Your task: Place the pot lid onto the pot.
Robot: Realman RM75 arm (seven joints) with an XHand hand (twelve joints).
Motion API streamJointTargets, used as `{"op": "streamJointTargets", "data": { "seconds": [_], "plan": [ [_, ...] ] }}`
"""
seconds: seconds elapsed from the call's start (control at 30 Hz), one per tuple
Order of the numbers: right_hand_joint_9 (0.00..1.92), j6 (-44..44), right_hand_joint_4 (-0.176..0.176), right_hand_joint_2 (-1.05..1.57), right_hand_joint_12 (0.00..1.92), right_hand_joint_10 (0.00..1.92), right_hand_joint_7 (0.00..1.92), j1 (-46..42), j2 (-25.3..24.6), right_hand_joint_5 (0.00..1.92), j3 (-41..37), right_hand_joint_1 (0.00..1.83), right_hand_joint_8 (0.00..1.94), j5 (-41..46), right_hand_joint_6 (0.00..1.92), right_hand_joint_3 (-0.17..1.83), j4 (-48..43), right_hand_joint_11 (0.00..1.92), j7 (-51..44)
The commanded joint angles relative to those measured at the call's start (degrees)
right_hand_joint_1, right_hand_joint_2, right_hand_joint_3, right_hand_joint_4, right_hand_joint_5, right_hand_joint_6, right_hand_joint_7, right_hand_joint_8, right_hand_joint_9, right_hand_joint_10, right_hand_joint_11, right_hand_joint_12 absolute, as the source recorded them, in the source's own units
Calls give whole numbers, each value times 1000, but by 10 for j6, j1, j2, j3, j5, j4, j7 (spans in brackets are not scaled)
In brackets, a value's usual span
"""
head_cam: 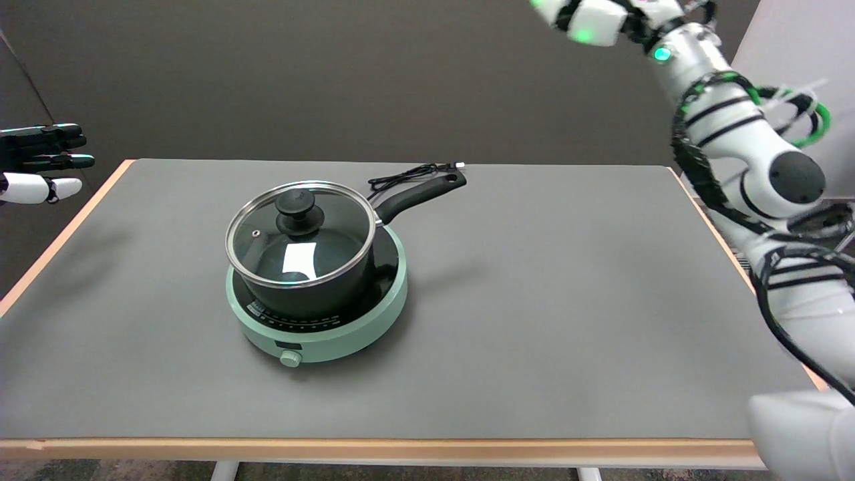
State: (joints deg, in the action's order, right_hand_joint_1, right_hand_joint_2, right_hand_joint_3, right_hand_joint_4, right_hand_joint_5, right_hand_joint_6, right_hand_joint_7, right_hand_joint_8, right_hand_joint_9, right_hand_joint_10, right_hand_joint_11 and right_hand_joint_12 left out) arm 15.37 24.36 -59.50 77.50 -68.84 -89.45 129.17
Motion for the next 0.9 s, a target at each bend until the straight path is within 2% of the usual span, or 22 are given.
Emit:
{"op": "streamJointTargets", "data": {
  "seconds": [0.03,0.17,0.27,0.47,0.9],
  "plan": [
    [239,-37,-66,765,368,195,294,-177,-11,370,-164,249,168,498,175,882,36,96,1],
    [203,64,-70,811,336,184,277,-189,-36,384,-181,282,156,615,186,820,74,46,0],
    [198,123,-72,813,330,183,276,-182,-54,394,-179,304,155,664,190,824,92,29,-2],
    [193,153,-75,810,303,183,276,-177,-77,407,-170,339,157,668,192,823,77,-1,-2],
    [225,149,-80,809,303,190,315,-159,-75,410,-143,347,162,665,193,821,63,-1,-2]
  ]
}}
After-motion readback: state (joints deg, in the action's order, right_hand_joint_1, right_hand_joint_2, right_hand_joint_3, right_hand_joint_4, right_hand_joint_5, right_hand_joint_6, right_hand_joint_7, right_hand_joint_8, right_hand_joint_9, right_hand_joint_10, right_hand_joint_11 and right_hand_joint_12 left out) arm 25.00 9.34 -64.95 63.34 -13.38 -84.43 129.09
